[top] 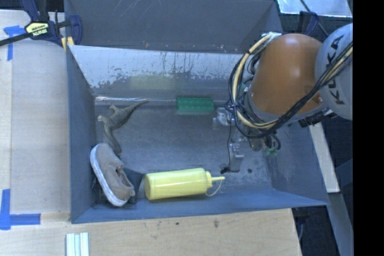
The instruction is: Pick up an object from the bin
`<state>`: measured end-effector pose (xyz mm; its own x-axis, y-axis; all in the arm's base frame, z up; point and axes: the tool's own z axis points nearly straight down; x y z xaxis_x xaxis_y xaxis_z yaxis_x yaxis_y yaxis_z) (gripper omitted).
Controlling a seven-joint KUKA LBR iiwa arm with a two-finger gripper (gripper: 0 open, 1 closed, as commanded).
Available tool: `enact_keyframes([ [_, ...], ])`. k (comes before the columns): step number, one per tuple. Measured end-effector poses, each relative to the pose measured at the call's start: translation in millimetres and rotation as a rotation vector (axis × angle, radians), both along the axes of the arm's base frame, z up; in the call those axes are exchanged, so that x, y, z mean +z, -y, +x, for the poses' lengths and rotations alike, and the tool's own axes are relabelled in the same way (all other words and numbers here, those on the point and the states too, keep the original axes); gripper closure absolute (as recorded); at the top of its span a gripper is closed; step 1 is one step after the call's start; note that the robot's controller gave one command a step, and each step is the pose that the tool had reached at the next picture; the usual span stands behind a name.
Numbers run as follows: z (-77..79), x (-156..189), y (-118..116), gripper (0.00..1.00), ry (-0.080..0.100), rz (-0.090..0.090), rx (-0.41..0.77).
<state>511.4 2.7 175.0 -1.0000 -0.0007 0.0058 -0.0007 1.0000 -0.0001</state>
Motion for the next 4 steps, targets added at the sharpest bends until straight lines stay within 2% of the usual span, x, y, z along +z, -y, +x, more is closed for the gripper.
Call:
enact_keyframes([
  [1, 1.8, 4, 0, 0.00, 0.008, 0.000, 0.000],
  [2, 4.6, -46, -13, 0.00, 0.015, 0.000, 0.032],
  [3, -21.0, -98, 1, 0.00, 0.018, -0.001, 0.082],
  [4, -29.3, -110, 11, 0.00, 0.048, -0.001, 0.079],
])
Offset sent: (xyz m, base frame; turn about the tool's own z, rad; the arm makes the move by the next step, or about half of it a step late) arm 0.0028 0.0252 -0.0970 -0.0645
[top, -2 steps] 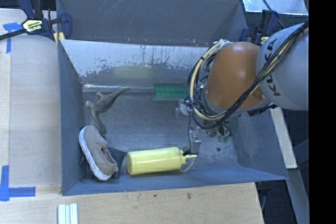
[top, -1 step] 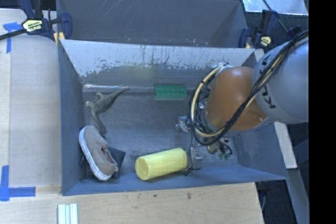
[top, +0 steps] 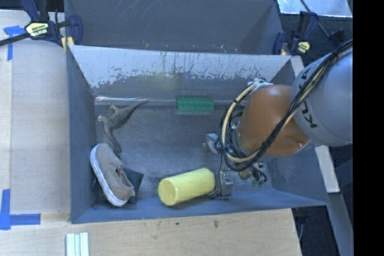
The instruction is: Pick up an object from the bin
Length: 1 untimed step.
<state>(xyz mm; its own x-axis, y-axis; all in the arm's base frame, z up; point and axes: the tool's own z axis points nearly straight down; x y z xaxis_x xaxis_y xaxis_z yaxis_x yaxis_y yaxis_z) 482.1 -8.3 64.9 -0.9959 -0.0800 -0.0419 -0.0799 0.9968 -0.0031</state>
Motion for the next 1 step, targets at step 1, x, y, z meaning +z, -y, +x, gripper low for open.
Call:
enact_keyframes([
  [1, 10.0, 3.8, -54.8, 0.00, -0.028, -0.009, 0.194],
])
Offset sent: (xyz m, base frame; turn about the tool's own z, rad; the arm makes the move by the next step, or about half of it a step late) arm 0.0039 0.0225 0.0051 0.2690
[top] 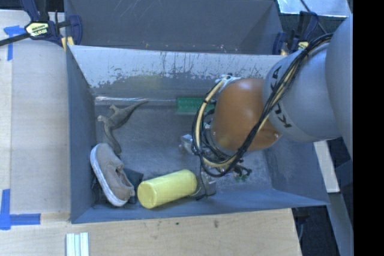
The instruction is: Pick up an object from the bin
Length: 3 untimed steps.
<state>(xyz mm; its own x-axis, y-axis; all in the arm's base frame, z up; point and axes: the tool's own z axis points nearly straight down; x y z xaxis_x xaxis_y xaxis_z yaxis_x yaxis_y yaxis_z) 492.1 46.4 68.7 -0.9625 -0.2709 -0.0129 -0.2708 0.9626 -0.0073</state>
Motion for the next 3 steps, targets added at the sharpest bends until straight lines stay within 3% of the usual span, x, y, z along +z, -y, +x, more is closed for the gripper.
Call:
enact_keyframes([
  [1, -1.8, 1, -11, 0.00, -0.005, 0.007, -0.081],
  [2, 37.1, 2, 64, 1.00, -0.009, 0.004, -0.144],
  [3, 37.1, 2, 64, 1.00, -0.009, 0.004, -0.145],
])
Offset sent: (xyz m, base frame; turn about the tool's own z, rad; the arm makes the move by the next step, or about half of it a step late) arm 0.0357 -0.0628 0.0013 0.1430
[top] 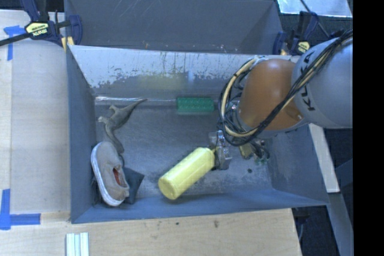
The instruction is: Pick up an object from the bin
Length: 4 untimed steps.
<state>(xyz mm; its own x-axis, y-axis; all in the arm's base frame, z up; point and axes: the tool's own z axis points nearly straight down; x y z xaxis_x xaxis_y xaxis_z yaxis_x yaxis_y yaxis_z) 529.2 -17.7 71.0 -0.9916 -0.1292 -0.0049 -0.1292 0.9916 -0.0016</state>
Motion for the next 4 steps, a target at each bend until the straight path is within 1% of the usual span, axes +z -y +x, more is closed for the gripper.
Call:
enact_keyframes([
  [1, 1.6, 52, 12, 1.00, -0.009, 0.002, 0.005],
  [2, 2.4, 124, -24, 0.00, -0.001, 0.002, -0.131],
  [3, 2.3, 123, -24, 0.00, -0.002, 0.002, -0.131],
  [4, -14.3, 74, -22, 0.00, 0.005, 0.002, -0.159],
])
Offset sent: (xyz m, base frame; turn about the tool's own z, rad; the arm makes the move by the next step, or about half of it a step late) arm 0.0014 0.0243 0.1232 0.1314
